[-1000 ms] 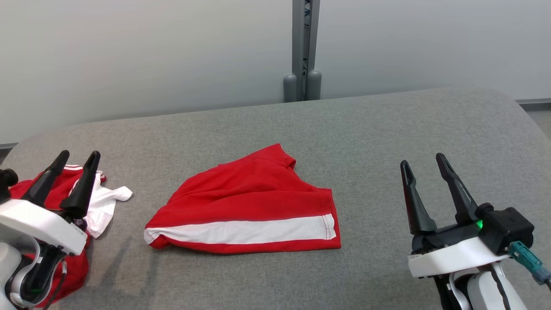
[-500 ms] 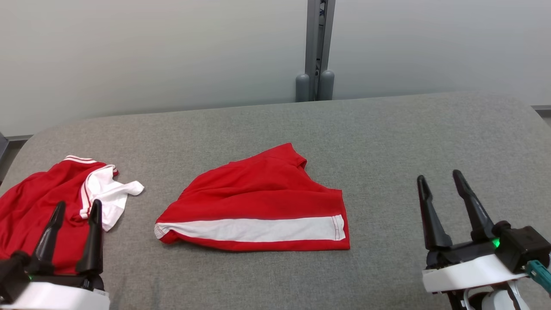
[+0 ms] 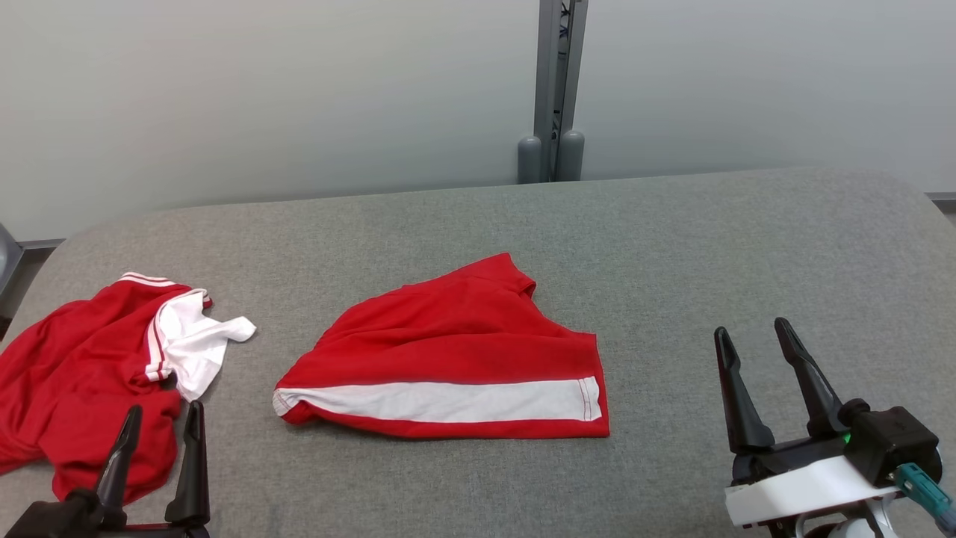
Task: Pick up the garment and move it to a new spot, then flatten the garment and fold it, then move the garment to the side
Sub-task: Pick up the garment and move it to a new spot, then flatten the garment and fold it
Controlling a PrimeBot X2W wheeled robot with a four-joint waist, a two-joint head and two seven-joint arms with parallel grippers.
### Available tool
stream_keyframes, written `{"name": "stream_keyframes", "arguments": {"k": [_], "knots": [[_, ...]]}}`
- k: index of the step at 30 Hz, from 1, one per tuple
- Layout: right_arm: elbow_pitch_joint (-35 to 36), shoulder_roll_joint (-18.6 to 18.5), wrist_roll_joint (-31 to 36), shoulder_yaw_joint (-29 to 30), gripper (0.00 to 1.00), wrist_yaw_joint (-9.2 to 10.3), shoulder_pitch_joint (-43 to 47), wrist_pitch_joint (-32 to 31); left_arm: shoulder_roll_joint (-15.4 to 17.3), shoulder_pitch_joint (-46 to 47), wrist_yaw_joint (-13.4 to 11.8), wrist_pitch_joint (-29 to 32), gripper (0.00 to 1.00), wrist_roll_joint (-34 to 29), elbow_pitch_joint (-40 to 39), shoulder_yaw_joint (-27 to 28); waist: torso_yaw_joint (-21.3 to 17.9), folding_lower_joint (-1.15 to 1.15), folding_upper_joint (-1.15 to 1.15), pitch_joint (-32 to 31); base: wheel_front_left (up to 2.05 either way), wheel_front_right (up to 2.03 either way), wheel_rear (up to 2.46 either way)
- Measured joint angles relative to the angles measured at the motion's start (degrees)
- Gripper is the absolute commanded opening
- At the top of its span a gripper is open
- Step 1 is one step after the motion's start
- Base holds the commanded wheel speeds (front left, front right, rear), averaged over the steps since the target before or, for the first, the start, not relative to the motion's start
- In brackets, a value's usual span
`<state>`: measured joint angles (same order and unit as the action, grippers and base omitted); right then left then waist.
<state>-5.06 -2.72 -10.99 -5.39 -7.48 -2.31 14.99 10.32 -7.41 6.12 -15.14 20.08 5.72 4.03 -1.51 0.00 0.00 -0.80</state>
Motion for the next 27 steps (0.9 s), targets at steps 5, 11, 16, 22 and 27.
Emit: {"name": "stream_keyframes", "arguments": {"k": [5,11,16,22,27], "knots": [[-0.1,0.0,0.2,-0.2,1.0,0.0,-0.1,0.0,-1.1,0.7,0.9,0.0,1.0,-1.6,1.0,1.4,0.1,0.0,0.0,0.0,0.0,0.0,0.0],[0.0,0.0,-0.1,0.4,1.0,0.0,-0.1,0.0,-1.6,0.8,1.2,0.0,1.0,-2.9,1.2,2.1,0.1,0.0,0.0,0.0,0.0,0.0,0.0],[0.1,0.0,-0.2,0.2,1.0,0.0,-0.1,0.0,-1.4,0.8,1.3,0.0,1.0,-3.5,1.2,1.4,0.2,0.0,0.0,0.1,0.0,0.0,0.0],[0.1,0.0,-0.2,0.2,1.0,0.0,-0.1,0.0,-1.2,0.8,1.3,0.0,1.0,-3.5,1.2,1.1,0.2,0.0,0.0,0.1,0.0,0.0,0.0],[0.0,0.0,-0.4,0.1,1.0,0.0,-0.1,0.0,-1.0,0.8,1.3,0.0,1.0,-3.4,1.2,1.1,0.3,0.0,0.0,0.1,0.0,0.0,0.0]]}}
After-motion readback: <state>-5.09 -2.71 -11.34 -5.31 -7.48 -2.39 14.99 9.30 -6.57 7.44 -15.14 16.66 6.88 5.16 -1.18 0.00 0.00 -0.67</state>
